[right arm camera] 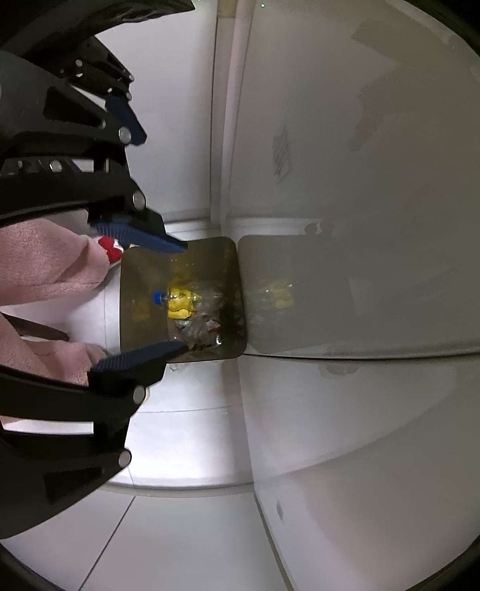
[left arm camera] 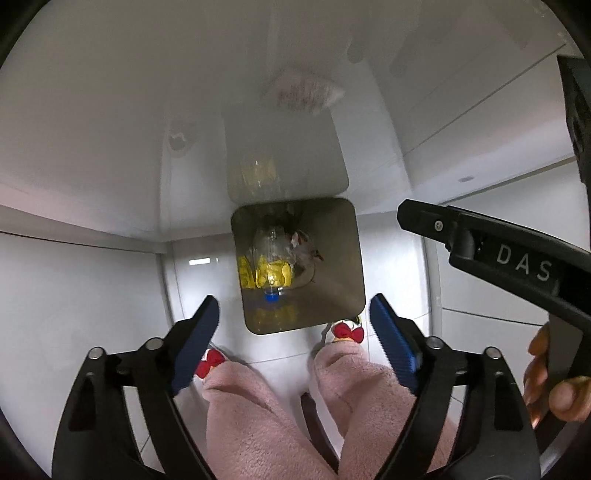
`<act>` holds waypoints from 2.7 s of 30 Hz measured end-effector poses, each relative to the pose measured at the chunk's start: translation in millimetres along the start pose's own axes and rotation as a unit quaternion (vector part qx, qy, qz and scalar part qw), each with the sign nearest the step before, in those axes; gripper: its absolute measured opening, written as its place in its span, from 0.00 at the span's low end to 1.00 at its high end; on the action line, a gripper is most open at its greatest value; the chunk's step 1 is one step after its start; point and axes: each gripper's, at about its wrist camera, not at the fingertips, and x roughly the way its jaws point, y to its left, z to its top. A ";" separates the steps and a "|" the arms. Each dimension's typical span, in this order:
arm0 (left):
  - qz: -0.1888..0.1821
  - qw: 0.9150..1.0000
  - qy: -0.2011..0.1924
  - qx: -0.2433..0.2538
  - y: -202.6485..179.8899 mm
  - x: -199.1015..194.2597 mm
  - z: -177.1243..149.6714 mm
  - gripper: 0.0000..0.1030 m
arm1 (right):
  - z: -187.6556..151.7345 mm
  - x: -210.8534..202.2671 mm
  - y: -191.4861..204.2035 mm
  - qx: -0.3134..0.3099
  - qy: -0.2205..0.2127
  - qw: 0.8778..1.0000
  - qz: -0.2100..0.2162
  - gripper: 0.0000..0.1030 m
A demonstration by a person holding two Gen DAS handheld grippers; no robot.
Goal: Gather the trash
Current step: 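Lower both tools over the floor bin and open them to drop bottle and wrapper, then raise both open tools back toward the counter, then grasp the yellow foam net with the left tool while the right tool grasps the orange foam net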
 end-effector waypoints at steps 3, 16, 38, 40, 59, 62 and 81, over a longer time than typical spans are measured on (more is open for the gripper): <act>0.000 1.000 -0.021 0.004 0.9 -29.1 0.8 0.84 | -1.5 -21.1 1.0 -0.009 -0.010 1.000 -0.003 0.65; 0.022 0.992 -0.119 0.042 -6.4 -181.5 5.0 0.92 | -4.7 -174.3 15.2 -0.062 -0.112 0.992 -0.012 0.87; 0.019 0.970 -0.240 0.036 -42.7 -294.0 146.5 0.78 | 109.9 -302.6 1.9 -0.086 -0.290 0.950 -0.083 0.87; 0.018 0.971 -0.236 0.036 -48.5 -285.9 169.0 0.75 | 119.1 -299.0 -2.3 -0.083 -0.288 0.950 -0.086 0.87; 0.026 0.982 -0.188 0.008 -62.1 -208.9 266.9 0.53 | 172.3 -256.0 -20.4 -0.110 -0.260 0.956 -0.081 0.58; 0.027 0.983 -0.181 0.013 -65.4 -200.6 271.2 0.50 | 173.2 -249.6 -22.1 -0.113 -0.251 0.958 -0.075 0.47; 0.016 0.980 -0.189 0.053 -75.1 -222.6 228.9 0.08 | 128.1 -293.4 -20.2 -0.092 -0.285 0.954 -0.018 0.16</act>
